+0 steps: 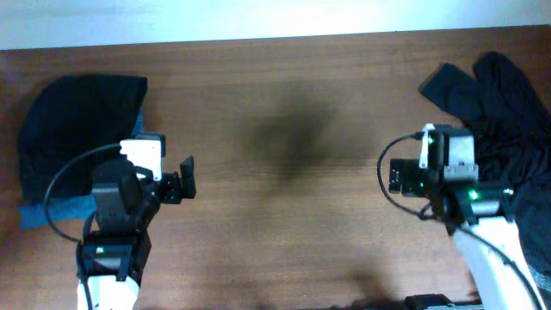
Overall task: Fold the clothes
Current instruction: 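Reach the right gripper into the right clothing pile and grasp the black pants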
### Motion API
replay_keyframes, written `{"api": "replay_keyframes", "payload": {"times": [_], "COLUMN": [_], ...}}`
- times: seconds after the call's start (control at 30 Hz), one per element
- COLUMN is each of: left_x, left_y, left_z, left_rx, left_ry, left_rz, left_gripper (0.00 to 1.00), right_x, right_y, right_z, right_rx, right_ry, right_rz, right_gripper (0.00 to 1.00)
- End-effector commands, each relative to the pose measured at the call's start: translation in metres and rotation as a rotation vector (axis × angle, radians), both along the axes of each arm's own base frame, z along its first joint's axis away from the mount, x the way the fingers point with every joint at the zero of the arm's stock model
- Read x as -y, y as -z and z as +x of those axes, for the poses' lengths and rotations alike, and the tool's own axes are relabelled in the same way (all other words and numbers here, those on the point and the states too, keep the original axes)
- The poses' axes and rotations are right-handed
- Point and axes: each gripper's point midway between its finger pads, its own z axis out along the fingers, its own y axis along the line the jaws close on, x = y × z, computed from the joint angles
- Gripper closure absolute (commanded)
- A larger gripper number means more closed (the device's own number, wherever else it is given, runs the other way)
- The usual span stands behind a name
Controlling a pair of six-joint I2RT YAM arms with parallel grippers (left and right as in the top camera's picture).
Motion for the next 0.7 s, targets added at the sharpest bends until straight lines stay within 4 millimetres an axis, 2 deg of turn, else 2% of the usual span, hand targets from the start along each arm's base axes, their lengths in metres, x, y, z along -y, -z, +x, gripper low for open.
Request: {"api": "replay_keyframes", "payload": {"times": [0.0,0.1,0.13,0.3,0.43,0.67], "left_x": [0.009,0.009,0.006,0.002,0.002,0.002], "left_y": [-0.008,-0.009,-0.008,-0.011,-0.016,-0.018], "left_z": [0.003,0.004,0.004,0.007,0.010,0.011], "left_rx": [0.011,0.015,0.016,0.031,0.055,0.061], "left_ry": [0.039,0.037,0.022,0.004,0.004,0.004], "left_rz": [-0.035,-0.033,-0.024,-0.013,-0.013,-0.013], "left_gripper": [0.01,0.01,0.01,0.01,0.01,0.01], "right_x": [0.021,0.050,0.069,0.119,0.140,0.156], "right_y": [0.005,0.017,0.023,0.046,0.073,0.119], "right_z": [0.001,-0.012,-0.022,-0.055,-0.083,-0.122], "right_rx": [-0.006,-0.042,-0.066,-0.148,-0.252,-0.375], "right_ry": [0.225,0.434,0.532,0.744,0.865,1.007], "right_rz": [0.065,0.121,0.133,0.147,0.172,0.217], "right_gripper": [0.01,0.01,0.01,0.01,0.01,0.01]}}
